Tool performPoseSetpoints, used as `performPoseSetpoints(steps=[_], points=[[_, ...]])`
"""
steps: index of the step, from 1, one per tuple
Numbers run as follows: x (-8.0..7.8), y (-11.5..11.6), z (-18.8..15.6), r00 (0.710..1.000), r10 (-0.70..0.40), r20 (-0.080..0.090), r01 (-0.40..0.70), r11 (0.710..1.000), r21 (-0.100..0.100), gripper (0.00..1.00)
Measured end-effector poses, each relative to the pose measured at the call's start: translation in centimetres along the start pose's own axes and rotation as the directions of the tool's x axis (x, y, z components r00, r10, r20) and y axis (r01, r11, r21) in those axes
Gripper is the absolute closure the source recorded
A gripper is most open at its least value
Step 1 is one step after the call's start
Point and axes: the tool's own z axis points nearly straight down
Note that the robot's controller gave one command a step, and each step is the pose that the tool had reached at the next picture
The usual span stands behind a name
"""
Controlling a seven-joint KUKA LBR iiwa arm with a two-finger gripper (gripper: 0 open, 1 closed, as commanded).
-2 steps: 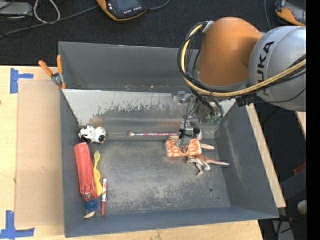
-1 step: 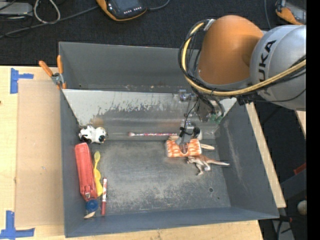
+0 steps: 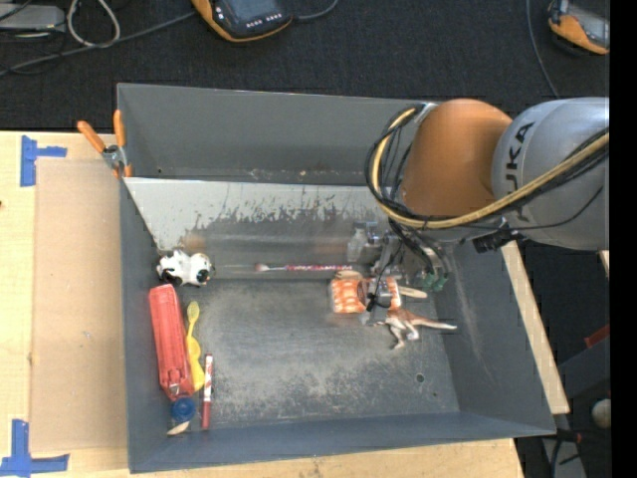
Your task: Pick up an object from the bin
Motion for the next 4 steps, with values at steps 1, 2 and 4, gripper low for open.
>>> performPoseSetpoints(steps=[1, 2, 4], points=[[3.1, -1.6, 8.0, 0.999, 0.038, 0.008, -0.038, 0.999, -0.003, 0.0], [0.3, -2.6, 7.6, 1.0, 0.028, 0.007, -0.028, 1.0, 0.0, 0.0], [0.7, -2.4, 7.6, 1.0, 0.029, 0.009, -0.029, 1.0, -0.002, 1.0]])
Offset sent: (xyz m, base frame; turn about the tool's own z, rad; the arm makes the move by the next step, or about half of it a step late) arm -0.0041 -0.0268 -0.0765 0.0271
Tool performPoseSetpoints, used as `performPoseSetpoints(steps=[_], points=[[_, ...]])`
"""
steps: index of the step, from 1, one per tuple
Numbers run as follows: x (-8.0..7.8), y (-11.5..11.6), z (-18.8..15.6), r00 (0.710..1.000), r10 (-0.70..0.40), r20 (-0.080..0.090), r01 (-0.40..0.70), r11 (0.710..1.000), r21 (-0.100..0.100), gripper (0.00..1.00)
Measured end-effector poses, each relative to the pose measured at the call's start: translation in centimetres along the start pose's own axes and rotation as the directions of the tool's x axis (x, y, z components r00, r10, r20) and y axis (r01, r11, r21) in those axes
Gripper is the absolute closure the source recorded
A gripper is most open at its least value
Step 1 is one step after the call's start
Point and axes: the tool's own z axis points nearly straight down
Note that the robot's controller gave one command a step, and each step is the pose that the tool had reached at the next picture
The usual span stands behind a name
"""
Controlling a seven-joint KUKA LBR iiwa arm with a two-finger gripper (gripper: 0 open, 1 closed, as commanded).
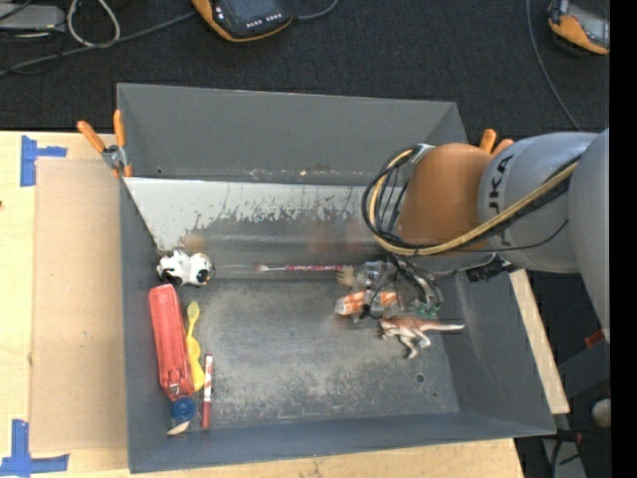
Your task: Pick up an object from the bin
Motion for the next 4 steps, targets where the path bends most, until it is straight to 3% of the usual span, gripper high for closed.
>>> performPoseSetpoints(steps=[1, 2, 4], points=[[0.0, 0.0, 0.0, 1.0, 0.0, 0.0, 0.0, 1.0, 0.0, 1.0], [0.3, 0.0, -2.7, 1.0, 0.0, -0.012, 0.0, 1.0, -0.001, 1.0], [-0.2, 0.0, -10.2, 1.0, 0.0, 0.005, 0.0, 1.0, 0.0, 1.0]])
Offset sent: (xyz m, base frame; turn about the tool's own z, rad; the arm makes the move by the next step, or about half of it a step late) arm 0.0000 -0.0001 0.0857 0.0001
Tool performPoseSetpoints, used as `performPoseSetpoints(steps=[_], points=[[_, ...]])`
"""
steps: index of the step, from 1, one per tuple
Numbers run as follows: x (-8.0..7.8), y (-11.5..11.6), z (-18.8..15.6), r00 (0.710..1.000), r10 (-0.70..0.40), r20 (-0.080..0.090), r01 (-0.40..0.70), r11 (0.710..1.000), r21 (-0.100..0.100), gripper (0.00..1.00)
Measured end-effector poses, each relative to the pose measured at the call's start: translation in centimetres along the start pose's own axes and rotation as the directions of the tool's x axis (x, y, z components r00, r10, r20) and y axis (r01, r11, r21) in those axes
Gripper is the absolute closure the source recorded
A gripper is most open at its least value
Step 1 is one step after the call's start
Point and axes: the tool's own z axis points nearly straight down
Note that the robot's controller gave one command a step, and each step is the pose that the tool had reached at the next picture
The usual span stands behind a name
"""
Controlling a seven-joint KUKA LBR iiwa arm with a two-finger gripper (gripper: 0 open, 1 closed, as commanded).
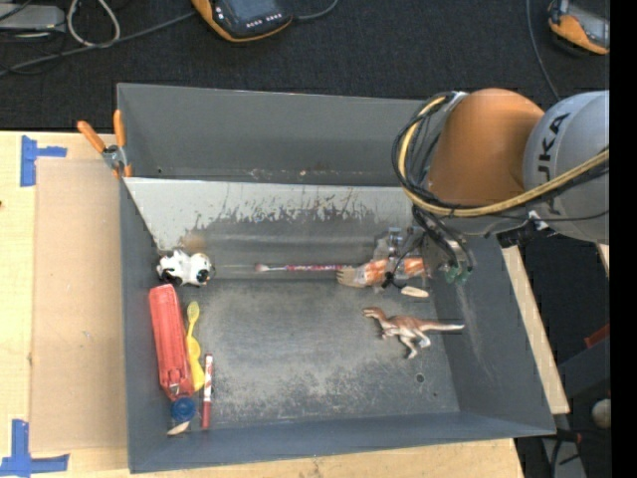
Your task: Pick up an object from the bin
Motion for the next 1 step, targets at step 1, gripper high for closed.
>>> performPoseSetpoints(steps=[1], points=[[0.09, 0.0, -0.74, 1.0, 0.0, -0.005, 0.0, 1.0, 0.0, 1.0]])
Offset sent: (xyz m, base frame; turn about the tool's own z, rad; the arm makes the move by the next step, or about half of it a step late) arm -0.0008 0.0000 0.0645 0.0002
